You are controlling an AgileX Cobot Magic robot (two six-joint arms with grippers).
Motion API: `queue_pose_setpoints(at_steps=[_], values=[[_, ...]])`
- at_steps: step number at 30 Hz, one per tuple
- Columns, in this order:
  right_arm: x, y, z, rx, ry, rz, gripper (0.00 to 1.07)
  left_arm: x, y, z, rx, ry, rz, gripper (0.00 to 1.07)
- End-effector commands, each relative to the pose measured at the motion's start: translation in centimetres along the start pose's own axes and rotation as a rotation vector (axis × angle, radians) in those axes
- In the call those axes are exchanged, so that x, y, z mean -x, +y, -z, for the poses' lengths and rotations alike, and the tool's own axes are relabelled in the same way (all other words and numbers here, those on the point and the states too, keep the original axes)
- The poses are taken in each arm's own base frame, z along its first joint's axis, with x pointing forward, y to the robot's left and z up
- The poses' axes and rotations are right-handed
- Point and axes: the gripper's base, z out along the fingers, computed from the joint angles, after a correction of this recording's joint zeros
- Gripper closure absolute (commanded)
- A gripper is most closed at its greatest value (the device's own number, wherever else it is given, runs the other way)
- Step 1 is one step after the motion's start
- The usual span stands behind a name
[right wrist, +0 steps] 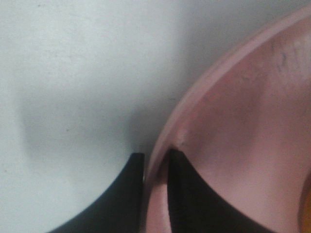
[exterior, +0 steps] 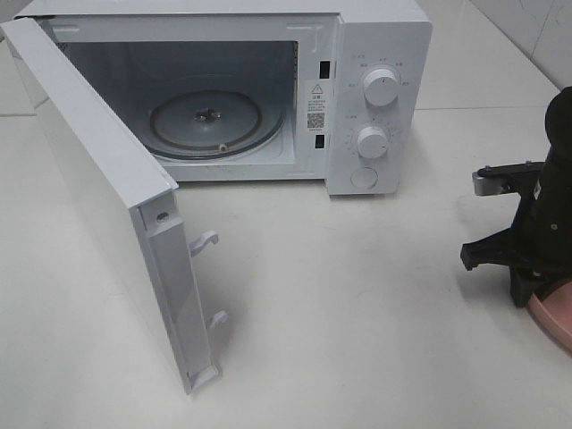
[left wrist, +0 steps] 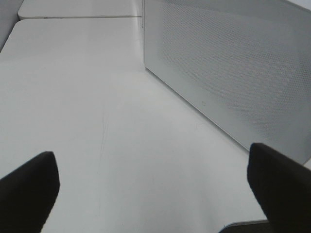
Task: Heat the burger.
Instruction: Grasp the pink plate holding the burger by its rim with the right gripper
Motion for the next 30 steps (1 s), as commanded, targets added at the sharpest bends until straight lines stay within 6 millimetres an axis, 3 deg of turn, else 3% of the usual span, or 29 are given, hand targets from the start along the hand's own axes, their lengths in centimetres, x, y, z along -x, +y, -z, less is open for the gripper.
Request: queue_pose_setpoints(at_steps=[1,16,30], values=[[0.1,0.0,-0.4,0.002,-0.013,0.003,1.07,0.0,0.0,0.3,0.001,-0.034,-0.006,0.09],[-0.6,0.7,1.4,-0.099,-0.015,0.028,1.07,0.0,0.0,0.3,0.001,-0.034,-0.006,0.09],[-1.8,3.7,2.8,-0.341,-0.005,0.165,1.07,0.0,0.0,0.3,0.001,-0.034,-0.006,0.09]])
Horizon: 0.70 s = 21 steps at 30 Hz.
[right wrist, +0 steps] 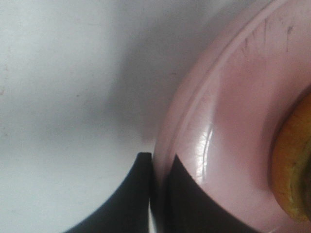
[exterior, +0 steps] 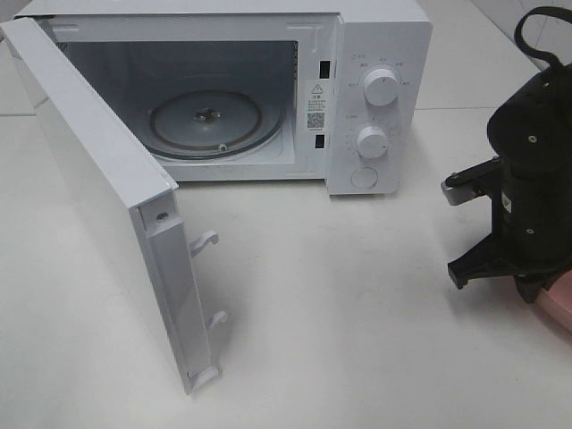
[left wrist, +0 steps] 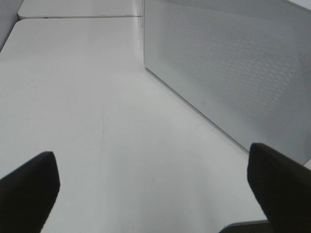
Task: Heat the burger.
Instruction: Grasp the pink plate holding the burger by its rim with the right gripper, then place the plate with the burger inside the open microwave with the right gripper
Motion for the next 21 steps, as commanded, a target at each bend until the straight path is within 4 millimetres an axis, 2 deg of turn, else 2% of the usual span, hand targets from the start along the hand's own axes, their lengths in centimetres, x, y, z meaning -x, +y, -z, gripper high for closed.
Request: queue_pose_setpoints(at_steps=[1,7,11,12,14,15,17,21], values=[[-0.5,-0.1,0.6,-0.082,0.010,0.037,1.07,0.0,0.0,0.3,0.001,-0.034,-0.006,0.09],[-1.1,1.2,1.5,-0.153,0.002,0.106,1.07,0.0,0.0,0.3,0.001,-0.034,-0.006,0.09],[-1.9,1.4,2.0,-0.166,-0.034,0.112,1.07,0.0,0.0,0.3,0.001,-0.034,-0.006,0.09],[-2.7,1.6,2.3,-0.177,-0.049,0.129,1.07,0.0,0.0,0.3,0.001,-0.034,-0.006,0.09],[-3.1,1.6,2.5,-0.180,-0.059,0.138,1.07,0.0,0.0,0.3,0.001,-0.034,-0.006,0.09],[-4.1,1.8,3.0,-0.185,-0.084,0.152,1.07,0.0,0.0,0.3,0.001,-0.034,-0.006,0.09],[-4.4,1.8,3.3,-0.185,-0.098,0.159,1.07,0.0,0.0,0.3,0.001,-0.034,-0.006,0.09],[-6.5,2.0,4.4,-0.191,-0.136,0.200,1.07,0.0,0.0,0.3,0.001,-0.034,-0.006,0.09]])
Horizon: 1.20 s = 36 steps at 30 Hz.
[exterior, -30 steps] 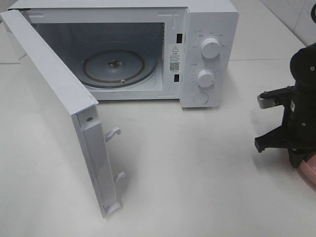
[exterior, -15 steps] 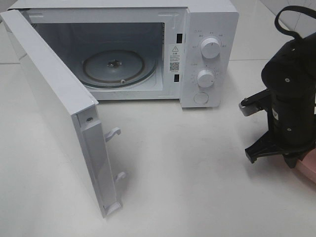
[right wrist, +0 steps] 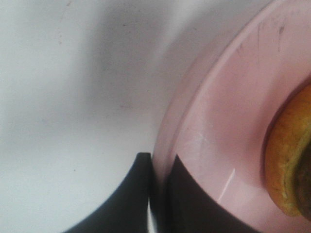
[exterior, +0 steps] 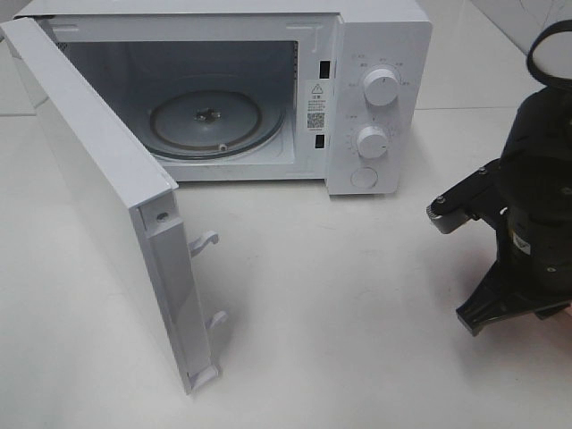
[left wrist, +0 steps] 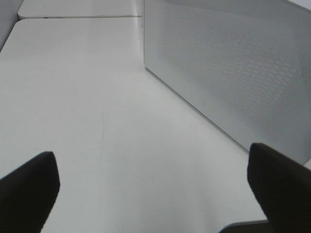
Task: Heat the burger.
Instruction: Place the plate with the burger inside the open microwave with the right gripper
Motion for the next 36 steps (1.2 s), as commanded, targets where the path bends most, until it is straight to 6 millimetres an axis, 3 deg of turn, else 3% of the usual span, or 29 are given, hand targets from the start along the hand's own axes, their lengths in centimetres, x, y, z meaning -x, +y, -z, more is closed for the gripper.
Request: queue_pose_setpoints(at_steps=[1,15,23,36], values=[[-1.1,-0.5,0.8,-0.068,-0.005,0.031,1.07,0.0,0.0,0.3,0.001,-0.034,-0.006,0.09],[-5.8,1.3,4.0,-0.098,-0.131,0.189,1.07,0.0,0.0,0.3,0.001,-0.034,-0.006,0.09],[-6.7,2.3,5.4,-0.099,-0.196,0.278,1.07,0.0,0.0,0.3,0.001,-0.034,-0.006,0.09],[-8.5,5.7,7.3,-0.126,-0.326,0.591,1.07,0.0,0.0,0.3,0.001,-0.034,-0.006,0.09]])
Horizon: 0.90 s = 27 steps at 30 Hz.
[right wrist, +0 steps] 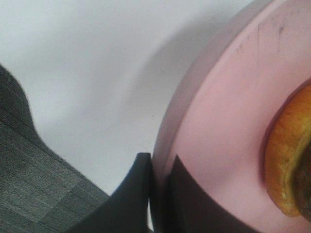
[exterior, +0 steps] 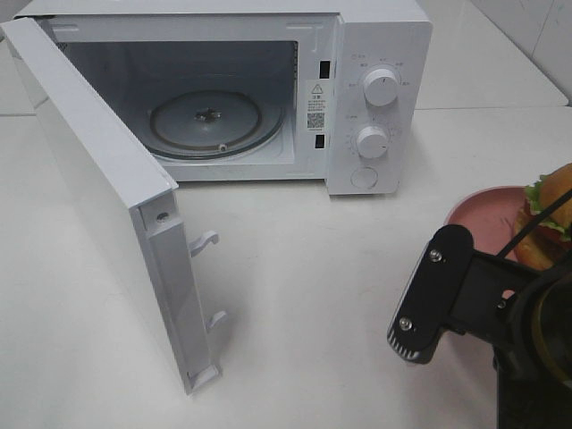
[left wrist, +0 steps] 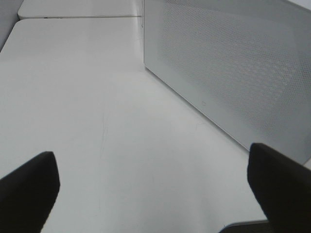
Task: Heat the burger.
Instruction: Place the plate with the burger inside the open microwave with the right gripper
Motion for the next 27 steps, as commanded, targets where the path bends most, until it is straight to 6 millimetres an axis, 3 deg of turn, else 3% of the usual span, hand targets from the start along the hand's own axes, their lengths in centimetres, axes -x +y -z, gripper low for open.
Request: queue_pose_setpoints(at_steps=[1,7,27], values=[[0.0,0.4,0.7,-0.080,-0.042,0.155,1.07,0.0,0.0,0.3,0.001,-0.034,-0.006,0.09],[0.2,1.5,1.3,-0.078,-0.092,0.293,1.07,0.0,0.0,0.3,0.001,-0.034,-0.006,0.09],[1.4,1.8,1.6,-0.104,-0.224,0.593,1.07,0.0,0.0,0.3,0.001,-0.034,-0.006,0.09]])
